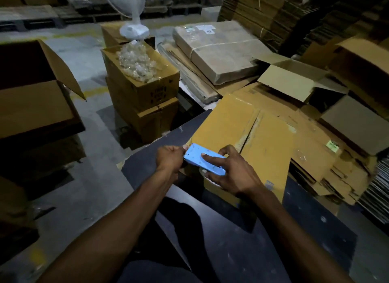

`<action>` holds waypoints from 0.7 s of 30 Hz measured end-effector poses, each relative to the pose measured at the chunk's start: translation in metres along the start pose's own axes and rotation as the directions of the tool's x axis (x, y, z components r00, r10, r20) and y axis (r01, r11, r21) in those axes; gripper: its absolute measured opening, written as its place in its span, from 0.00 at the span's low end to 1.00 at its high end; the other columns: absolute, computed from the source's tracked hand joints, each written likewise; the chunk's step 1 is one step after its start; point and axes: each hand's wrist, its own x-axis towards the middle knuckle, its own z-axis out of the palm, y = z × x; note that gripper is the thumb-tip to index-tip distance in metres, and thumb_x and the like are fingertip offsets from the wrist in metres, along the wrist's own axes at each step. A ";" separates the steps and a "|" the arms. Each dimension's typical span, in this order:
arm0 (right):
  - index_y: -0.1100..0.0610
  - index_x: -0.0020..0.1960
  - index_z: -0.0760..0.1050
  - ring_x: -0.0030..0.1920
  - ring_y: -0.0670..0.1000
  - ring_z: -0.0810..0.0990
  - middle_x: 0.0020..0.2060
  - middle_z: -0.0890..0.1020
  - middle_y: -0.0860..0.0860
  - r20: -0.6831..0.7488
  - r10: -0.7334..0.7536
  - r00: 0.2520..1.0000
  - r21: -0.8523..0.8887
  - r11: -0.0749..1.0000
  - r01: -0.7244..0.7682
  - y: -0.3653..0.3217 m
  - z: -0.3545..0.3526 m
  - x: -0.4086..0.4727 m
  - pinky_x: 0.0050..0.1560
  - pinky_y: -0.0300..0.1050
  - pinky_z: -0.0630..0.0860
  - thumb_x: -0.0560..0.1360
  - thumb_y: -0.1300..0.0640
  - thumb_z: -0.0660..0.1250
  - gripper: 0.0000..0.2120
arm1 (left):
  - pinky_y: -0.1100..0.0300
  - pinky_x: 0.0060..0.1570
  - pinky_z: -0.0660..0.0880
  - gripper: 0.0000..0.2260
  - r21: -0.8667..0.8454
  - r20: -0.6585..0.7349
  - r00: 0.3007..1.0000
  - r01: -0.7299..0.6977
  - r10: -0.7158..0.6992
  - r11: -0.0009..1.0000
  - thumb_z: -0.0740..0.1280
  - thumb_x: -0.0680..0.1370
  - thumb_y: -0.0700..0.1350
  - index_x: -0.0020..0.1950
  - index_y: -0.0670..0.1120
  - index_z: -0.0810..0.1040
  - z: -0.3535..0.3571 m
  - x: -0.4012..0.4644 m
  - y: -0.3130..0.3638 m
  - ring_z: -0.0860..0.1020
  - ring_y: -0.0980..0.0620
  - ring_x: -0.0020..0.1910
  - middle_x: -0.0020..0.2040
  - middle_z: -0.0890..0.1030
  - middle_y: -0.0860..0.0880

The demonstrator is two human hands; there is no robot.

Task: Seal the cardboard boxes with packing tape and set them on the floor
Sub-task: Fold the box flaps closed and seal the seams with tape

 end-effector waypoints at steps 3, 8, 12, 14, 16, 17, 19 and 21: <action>0.31 0.73 0.67 0.47 0.53 0.77 0.55 0.66 0.45 0.038 -0.019 0.999 -0.021 1.000 0.020 0.010 0.001 0.015 0.45 0.48 0.77 0.77 0.36 0.67 0.26 | 0.49 0.37 0.85 0.17 0.052 -0.067 0.998 -0.009 0.012 0.999 0.75 0.79 0.42 0.30 0.44 0.80 -0.010 0.026 0.005 0.81 0.48 0.31 0.33 0.84 0.42; 0.34 0.71 0.73 0.46 0.54 0.77 0.46 0.67 0.45 0.053 -0.028 0.998 -0.109 0.993 0.034 0.041 0.009 0.017 0.40 0.47 0.76 0.75 0.37 0.71 0.25 | 0.58 0.29 0.73 0.08 0.029 -0.012 0.993 0.117 -0.117 0.993 0.70 0.82 0.39 0.44 0.39 0.79 -0.031 0.063 0.009 0.75 0.51 0.28 0.37 0.80 0.42; 0.34 0.74 0.69 0.50 0.54 0.77 0.52 0.70 0.47 0.146 0.028 0.989 -0.190 0.982 0.001 0.036 0.013 0.031 0.44 0.48 0.76 0.77 0.40 0.70 0.26 | 0.56 0.33 0.77 0.09 0.068 -0.025 0.990 0.138 -0.137 0.988 0.71 0.81 0.41 0.43 0.39 0.80 -0.025 0.072 0.000 0.76 0.47 0.34 0.36 0.80 0.42; 0.36 0.74 0.70 0.50 0.53 0.77 0.53 0.71 0.48 0.157 0.028 0.987 -0.171 0.985 -0.001 0.033 0.015 0.037 0.44 0.48 0.76 0.77 0.41 0.70 0.26 | 0.57 0.31 0.78 0.08 0.054 -0.047 0.990 0.135 -0.133 0.989 0.71 0.80 0.43 0.42 0.41 0.81 -0.025 0.075 -0.002 0.79 0.45 0.39 0.38 0.81 0.43; 0.36 0.73 0.72 0.49 0.54 0.77 0.52 0.71 0.48 0.151 0.023 0.988 -0.166 0.986 0.002 0.030 0.017 0.041 0.43 0.48 0.77 0.77 0.42 0.71 0.25 | 0.52 0.37 0.82 0.09 0.051 -0.066 0.994 0.093 -0.089 0.994 0.74 0.78 0.47 0.45 0.41 0.82 -0.026 0.077 -0.004 0.82 0.45 0.43 0.42 0.83 0.43; 0.37 0.73 0.72 0.49 0.54 0.77 0.52 0.71 0.48 0.147 0.025 0.989 -0.171 0.985 0.001 0.029 0.018 0.043 0.42 0.49 0.77 0.76 0.42 0.71 0.25 | 0.48 0.40 0.84 0.12 0.071 -0.070 0.996 0.065 -0.060 0.995 0.76 0.76 0.48 0.44 0.40 0.82 -0.026 0.078 -0.005 0.83 0.45 0.44 0.42 0.84 0.43; 0.37 0.72 0.73 0.48 0.54 0.78 0.52 0.73 0.48 0.142 0.032 0.989 -0.173 0.985 -0.007 0.029 0.020 0.046 0.42 0.50 0.79 0.76 0.43 0.73 0.25 | 0.40 0.44 0.85 0.13 0.139 -0.087 0.996 0.011 0.001 0.990 0.79 0.74 0.47 0.39 0.41 0.80 -0.024 0.082 -0.008 0.84 0.41 0.42 0.38 0.83 0.41; 0.38 0.70 0.75 0.47 0.54 0.79 0.51 0.73 0.49 0.135 0.033 0.990 -0.158 0.987 -0.012 0.030 0.020 0.049 0.41 0.51 0.79 0.74 0.44 0.74 0.25 | 0.40 0.47 0.84 0.13 0.187 -0.105 0.994 -0.014 0.034 0.982 0.79 0.73 0.46 0.36 0.45 0.78 -0.022 0.085 -0.011 0.85 0.40 0.43 0.36 0.83 0.42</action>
